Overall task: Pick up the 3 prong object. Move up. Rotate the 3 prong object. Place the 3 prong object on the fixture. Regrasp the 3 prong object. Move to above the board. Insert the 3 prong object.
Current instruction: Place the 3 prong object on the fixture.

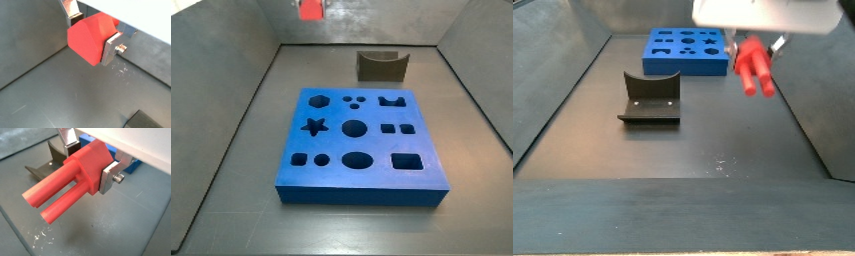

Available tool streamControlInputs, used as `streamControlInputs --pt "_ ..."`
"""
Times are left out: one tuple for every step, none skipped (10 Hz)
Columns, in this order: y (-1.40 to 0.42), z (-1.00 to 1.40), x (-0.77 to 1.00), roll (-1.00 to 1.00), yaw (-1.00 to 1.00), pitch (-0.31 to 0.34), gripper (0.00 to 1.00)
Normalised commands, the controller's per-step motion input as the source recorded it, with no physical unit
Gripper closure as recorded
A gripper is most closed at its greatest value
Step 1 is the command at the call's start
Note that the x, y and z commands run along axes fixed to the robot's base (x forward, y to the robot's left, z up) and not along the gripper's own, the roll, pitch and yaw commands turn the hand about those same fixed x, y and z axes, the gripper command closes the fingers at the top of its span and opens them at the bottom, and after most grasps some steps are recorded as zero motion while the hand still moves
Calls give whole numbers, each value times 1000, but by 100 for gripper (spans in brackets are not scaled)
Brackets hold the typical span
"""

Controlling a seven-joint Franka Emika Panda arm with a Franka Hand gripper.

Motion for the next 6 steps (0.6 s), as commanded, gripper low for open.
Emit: streamControlInputs --pt "5 648 -8 -2 -8 53 100" --pt "7 496 -2 -3 -9 64 100" --pt "9 344 6 -4 -10 75 100" --pt "11 194 13 -5 -11 83 100" --pt "135 236 1000 34 6 52 100" --pt "135 214 1000 33 6 57 100"
